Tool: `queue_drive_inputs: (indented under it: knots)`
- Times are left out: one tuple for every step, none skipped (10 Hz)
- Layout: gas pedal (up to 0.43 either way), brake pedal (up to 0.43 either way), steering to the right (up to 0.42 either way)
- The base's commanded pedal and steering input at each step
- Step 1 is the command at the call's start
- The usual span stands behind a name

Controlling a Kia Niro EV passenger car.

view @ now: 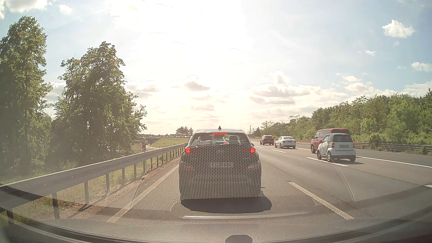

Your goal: Follow the waypoints while adhering to traffic rules and regulations

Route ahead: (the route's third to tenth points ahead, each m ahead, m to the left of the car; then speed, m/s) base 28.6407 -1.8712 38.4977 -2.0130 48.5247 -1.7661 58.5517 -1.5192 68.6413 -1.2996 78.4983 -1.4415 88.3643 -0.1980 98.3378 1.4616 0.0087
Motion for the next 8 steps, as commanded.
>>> queue_drive_inputs:
  knots:
    - [0.0, 0.22, 0.002]
    - [0.0, 0.22, 0.001]
    - [0.0, 0.22, 0.002]
    - [0.0, 0.213, 0.002]
    - [0.0, 0.22, 0.001]
    - [0.0, 0.22, 0.001]
    - [0.0, 0.22, 0.001]
    - [0.0, 0.22, 0.001]
